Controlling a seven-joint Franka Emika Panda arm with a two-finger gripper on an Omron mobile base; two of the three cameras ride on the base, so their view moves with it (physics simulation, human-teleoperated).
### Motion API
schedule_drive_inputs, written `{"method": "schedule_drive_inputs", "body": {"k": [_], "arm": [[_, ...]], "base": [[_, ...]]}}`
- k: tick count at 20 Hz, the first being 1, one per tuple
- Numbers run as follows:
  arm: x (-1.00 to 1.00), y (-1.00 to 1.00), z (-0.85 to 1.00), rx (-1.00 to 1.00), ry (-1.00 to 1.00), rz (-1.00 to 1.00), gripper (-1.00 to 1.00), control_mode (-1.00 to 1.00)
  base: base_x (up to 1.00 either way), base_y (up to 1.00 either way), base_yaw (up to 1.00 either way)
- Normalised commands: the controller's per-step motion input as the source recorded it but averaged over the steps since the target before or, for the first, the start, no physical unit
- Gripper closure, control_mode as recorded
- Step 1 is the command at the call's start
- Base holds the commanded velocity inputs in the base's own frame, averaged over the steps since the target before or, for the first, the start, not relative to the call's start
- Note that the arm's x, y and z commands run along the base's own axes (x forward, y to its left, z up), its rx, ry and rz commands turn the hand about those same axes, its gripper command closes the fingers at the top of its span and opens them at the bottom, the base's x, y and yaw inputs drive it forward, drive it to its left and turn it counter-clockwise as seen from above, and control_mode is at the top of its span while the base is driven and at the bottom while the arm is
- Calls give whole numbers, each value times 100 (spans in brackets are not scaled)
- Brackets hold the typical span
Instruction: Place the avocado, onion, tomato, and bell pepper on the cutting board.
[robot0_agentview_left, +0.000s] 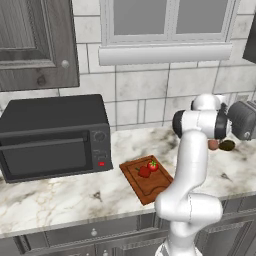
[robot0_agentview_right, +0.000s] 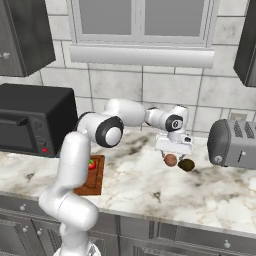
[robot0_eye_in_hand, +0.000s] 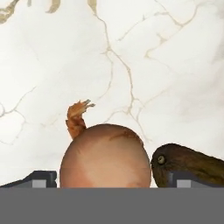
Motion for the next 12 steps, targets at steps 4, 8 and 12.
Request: {"method": "schedule_drive_inputs", "body": {"k": [4,8,12], "arm": [[-33,53,-100,12,19,0,100,-100],[-49,17,-58,11,10,0,100,-100],[-60,3,24,5,0,0,100,-100]], "base": [[0,0,0],[0,0,0],[0,0,0]]}}
